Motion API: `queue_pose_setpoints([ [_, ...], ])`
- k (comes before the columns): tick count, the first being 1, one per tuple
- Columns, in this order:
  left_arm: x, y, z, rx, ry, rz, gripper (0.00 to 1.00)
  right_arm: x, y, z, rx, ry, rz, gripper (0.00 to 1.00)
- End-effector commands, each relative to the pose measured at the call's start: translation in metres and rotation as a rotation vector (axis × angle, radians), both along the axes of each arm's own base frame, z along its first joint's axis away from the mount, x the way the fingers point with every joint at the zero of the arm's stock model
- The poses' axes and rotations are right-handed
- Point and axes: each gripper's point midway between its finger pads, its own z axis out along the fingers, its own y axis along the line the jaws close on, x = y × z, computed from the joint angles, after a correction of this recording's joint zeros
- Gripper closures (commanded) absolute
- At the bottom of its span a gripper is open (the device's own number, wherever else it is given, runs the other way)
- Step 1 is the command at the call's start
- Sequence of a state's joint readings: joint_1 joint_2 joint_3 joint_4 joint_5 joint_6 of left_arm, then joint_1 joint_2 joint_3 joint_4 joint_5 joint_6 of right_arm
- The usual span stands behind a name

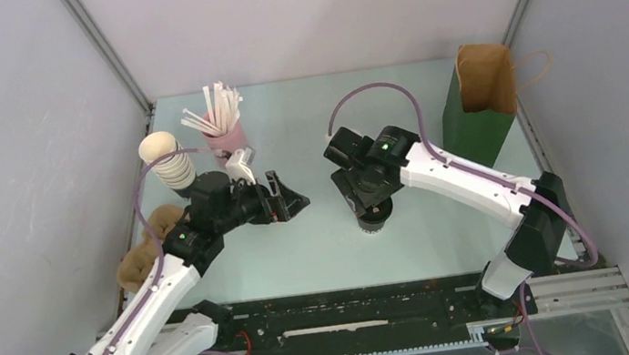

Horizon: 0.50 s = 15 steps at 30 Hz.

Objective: Pack the takeout coffee

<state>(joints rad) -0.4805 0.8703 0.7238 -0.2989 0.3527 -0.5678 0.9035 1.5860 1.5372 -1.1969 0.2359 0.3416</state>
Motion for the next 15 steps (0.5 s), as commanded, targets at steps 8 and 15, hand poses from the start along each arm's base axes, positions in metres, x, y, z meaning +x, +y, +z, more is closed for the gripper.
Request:
queue_pose_setpoints([
  [8, 0.002, 0.003, 0.009, -0.008, -0.064, -0.017, 0.00, 0.025, 0.006, -0.003, 0.013, -0.054, -0.025, 0.34],
  [15, 0.007, 0.008, 0.014, -0.017, -0.075, 0.007, 0.00, 0.025, 0.007, -0.013, 0.013, -0.027, -0.019, 0.34],
])
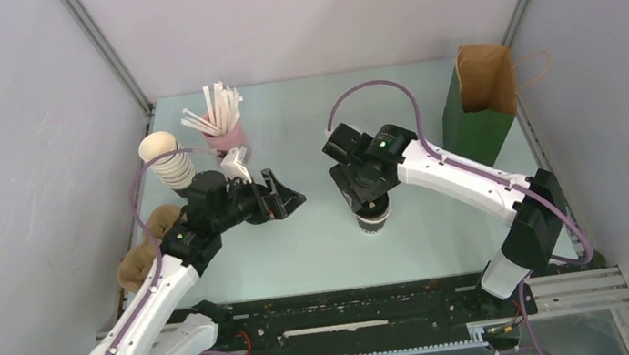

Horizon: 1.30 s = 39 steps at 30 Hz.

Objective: Pack the takeout coffee

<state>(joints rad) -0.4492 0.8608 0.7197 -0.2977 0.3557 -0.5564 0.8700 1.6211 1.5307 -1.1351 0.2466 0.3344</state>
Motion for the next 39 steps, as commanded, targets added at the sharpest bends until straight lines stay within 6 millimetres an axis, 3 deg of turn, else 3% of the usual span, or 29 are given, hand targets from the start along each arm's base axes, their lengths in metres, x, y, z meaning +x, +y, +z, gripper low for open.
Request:
queue_pose_setpoints([
  [1, 0.002, 0.000, 0.012, -0.018, -0.060, -0.017, 0.00, 0.005, 0.003, -0.005, -0.001, -0.005, 0.016, 0.34],
  [12, 0.004, 0.002, 0.009, -0.019, -0.054, -0.010, 0.00, 0.002, -0.004, -0.020, -0.025, 0.031, 0.016, 0.33],
  [39, 0.005, 0.002, 0.008, -0.027, -0.048, -0.008, 0.00, 0.001, -0.005, -0.020, -0.007, 0.025, 0.010, 0.32],
])
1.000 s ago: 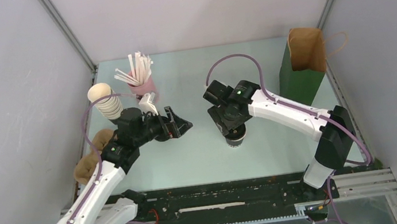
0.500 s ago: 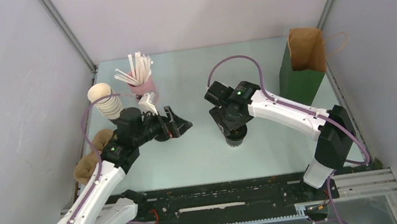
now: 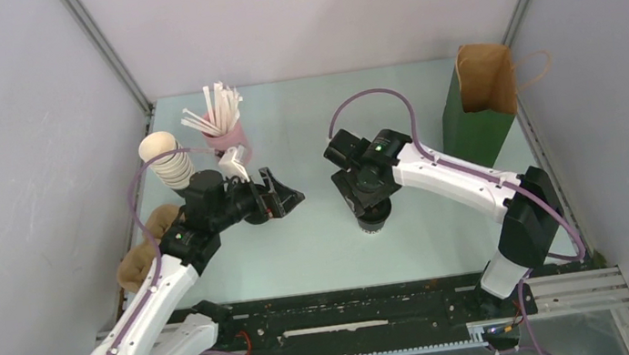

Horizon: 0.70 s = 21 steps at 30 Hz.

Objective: Pack the takeout coffee

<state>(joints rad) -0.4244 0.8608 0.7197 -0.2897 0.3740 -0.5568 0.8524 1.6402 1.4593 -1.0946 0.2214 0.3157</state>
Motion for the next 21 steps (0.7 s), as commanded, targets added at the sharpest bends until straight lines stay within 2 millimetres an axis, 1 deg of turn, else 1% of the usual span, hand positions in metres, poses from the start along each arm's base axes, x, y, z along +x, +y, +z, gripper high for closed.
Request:
queue_pose_setpoints([
  [1, 0.001, -0.001, 0.005, -0.015, -0.044, -0.018, 0.00, 0.003, 0.000, 0.006, 0.023, -0.022, 0.000, 0.33],
  [7, 0.001, -0.001, 0.005, -0.015, -0.043, -0.017, 0.00, 0.004, -0.002, 0.004, 0.022, -0.026, -0.005, 0.32],
  [16, 0.001, -0.001, 0.005, -0.015, -0.044, -0.017, 0.00, 0.010, -0.003, 0.011, 0.033, -0.066, -0.014, 0.32],
  [21, 0.001, -0.001, 0.005, -0.016, -0.043, -0.019, 0.00, 0.012, -0.004, 0.018, 0.046, -0.089, -0.015, 0.31],
])
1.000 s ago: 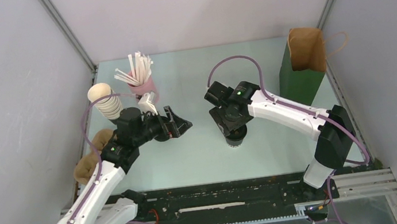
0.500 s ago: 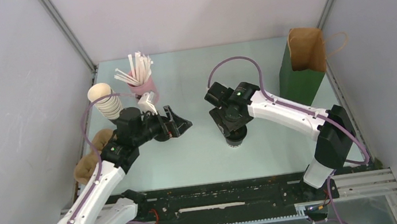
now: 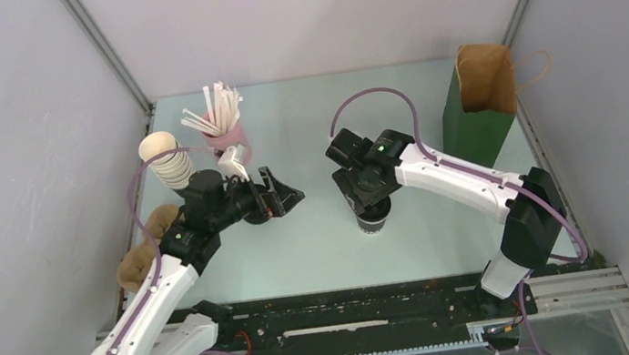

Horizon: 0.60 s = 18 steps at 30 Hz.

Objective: Pack the takeout coffee

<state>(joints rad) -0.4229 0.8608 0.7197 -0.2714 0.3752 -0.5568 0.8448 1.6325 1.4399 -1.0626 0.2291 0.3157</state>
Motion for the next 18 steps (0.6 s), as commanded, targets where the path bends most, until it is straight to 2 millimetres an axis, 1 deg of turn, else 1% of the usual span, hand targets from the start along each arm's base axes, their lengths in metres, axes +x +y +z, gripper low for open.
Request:
queue_pose_setpoints([
  [1, -0.001, 0.000, 0.001, -0.008, -0.027, -0.019, 0.00, 0.007, -0.004, 0.020, 0.038, -0.071, -0.007, 0.31],
  [10, -0.001, -0.001, 0.001, -0.011, -0.026, -0.021, 0.00, -0.001, 0.002, 0.012, 0.040, -0.021, 0.010, 0.31],
  [18, -0.002, -0.001, 0.002, -0.014, -0.028, -0.025, 0.00, 0.002, 0.001, 0.006, 0.038, -0.016, 0.004, 0.30],
])
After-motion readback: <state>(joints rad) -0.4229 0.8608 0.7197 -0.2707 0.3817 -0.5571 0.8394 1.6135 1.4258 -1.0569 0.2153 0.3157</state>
